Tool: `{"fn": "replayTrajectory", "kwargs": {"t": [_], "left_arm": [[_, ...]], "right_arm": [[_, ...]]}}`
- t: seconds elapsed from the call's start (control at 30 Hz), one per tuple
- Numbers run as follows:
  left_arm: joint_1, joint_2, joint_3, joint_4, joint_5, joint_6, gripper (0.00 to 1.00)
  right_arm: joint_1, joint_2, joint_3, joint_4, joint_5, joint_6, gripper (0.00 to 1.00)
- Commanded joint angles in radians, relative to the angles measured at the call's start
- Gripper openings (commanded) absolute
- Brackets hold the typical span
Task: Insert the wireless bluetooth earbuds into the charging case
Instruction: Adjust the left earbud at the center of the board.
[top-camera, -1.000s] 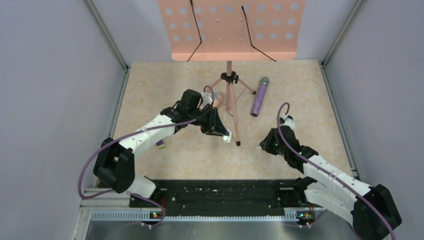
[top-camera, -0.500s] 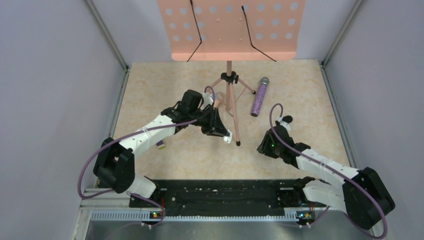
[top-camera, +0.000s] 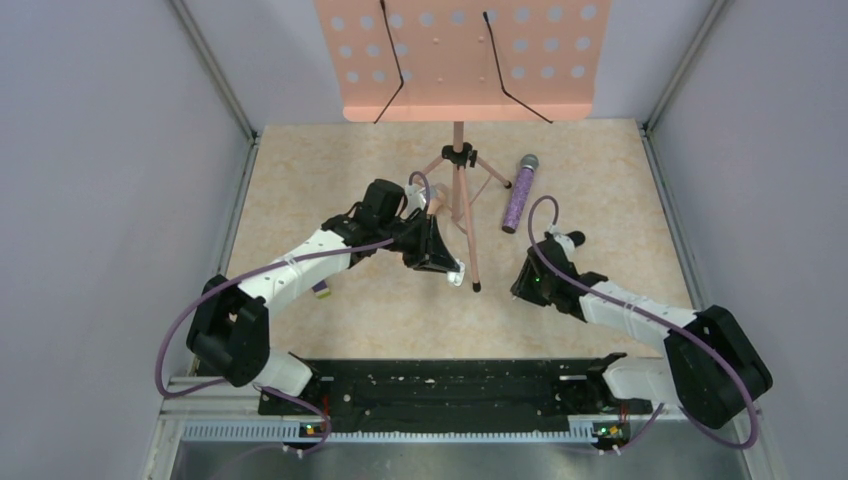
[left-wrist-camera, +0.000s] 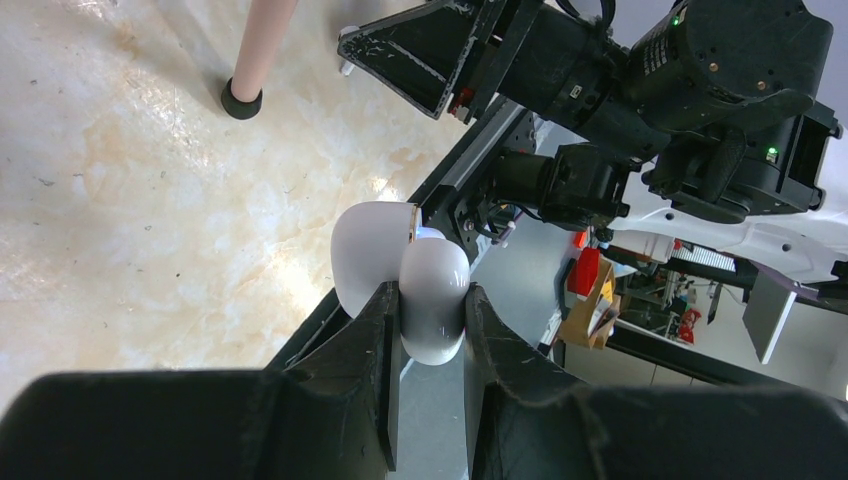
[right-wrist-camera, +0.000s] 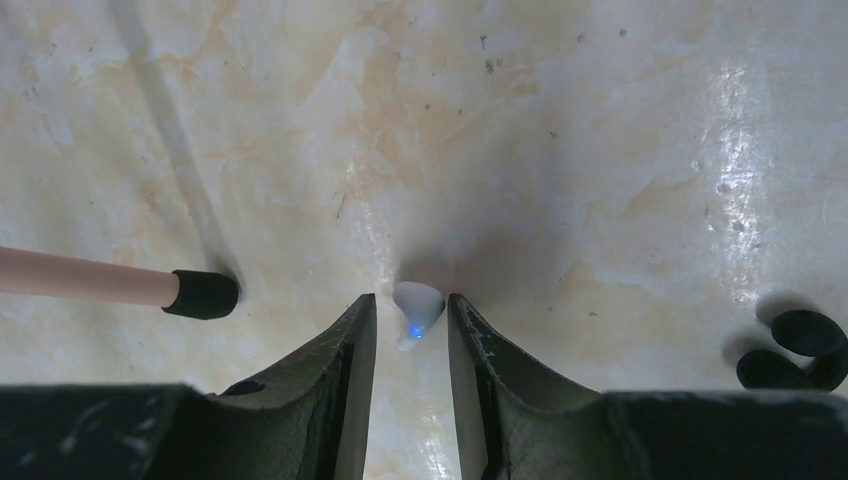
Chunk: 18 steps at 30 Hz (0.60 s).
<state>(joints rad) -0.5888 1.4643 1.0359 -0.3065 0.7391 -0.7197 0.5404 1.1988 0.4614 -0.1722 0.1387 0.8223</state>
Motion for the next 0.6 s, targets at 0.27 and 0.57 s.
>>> {"fn": "replayTrajectory", "kwargs": {"t": [0.27, 0.57], "left_arm": [[-0.003, -0.034, -0.002, 0.053, 0.006, 0.003, 0.00], [-0.003, -0.025, 0.008, 0.050, 0.008, 0.006, 0.00]], "right_arm": [[-0.002, 0.051, 0.073, -0.010, 0.031, -0.038, 0.00], [-0.002, -0.093, 0.126, -0.104, 0.040, -0.072, 0.00]]}}
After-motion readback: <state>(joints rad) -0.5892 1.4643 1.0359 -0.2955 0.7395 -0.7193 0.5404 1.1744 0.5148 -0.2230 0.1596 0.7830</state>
